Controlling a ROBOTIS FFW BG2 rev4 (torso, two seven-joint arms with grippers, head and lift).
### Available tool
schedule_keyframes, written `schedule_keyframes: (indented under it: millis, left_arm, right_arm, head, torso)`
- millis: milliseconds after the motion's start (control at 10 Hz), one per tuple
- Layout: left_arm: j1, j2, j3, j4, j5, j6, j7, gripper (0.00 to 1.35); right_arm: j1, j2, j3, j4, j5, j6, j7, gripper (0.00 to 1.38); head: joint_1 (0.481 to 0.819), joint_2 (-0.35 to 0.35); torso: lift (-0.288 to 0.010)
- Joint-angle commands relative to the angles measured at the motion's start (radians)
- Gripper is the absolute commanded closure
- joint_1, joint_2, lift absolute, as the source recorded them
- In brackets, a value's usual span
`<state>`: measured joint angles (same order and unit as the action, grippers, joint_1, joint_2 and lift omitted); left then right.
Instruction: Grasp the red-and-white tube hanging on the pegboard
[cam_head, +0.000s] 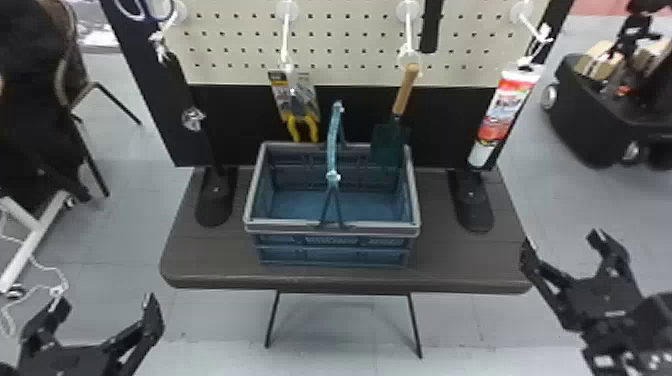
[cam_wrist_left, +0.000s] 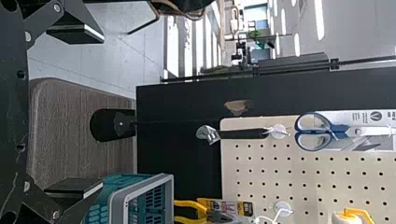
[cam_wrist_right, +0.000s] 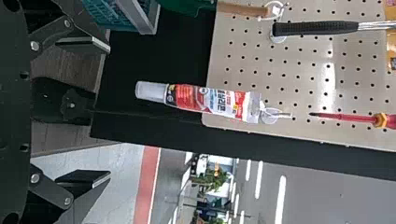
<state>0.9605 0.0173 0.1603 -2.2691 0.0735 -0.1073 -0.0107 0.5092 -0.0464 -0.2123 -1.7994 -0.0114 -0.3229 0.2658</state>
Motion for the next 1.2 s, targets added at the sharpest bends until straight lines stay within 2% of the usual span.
schedule_keyframes:
  millis: [0,100,300,600,900,1100]
  left_arm:
    - [-0.004,0.001,-0.002,0.0,0.0,0.0,0.0,0.21]
    - [-0.004,0.003,-0.002,0.0,0.0,0.0,0.0,0.21]
    - [-0.004,0.003,-0.002,0.0,0.0,0.001,0.0,0.2]
    - [-0.006,0.004,-0.001,0.0,0.003,0.001,0.0,0.2]
    - [-0.015,0.01,-0.005,0.002,0.003,0.006,0.0,0.2]
    - [-0.034,0.021,-0.011,0.007,0.005,0.011,0.0,0.21]
  right_arm:
    - [-0.096,-0.003,-0.032,0.065,0.01,0.016,0.044,0.32]
    - [-0.154,-0.012,-0.039,0.114,0.008,0.024,0.069,0.32]
    - [-0.266,-0.059,-0.039,0.222,-0.006,0.042,0.121,0.32]
    - [-0.393,-0.093,-0.039,0.335,-0.019,0.065,0.162,0.32]
    - [-0.539,-0.128,-0.039,0.47,-0.058,0.113,0.28,0.32]
    - [-0.631,-0.162,-0.038,0.524,-0.084,0.16,0.362,0.32]
  head:
    - [0.819,0.008]
    - [0.819,0.008]
    - [0.819,0.008]
    - [0.819,0.008]
    - [0.819,0.008]
    - [0.819,0.008]
  torso:
    - [-0.1]
    - [-0.1]
    - [-0.1]
    - [-0.1]
    - [-0.1]
    - [-0.1]
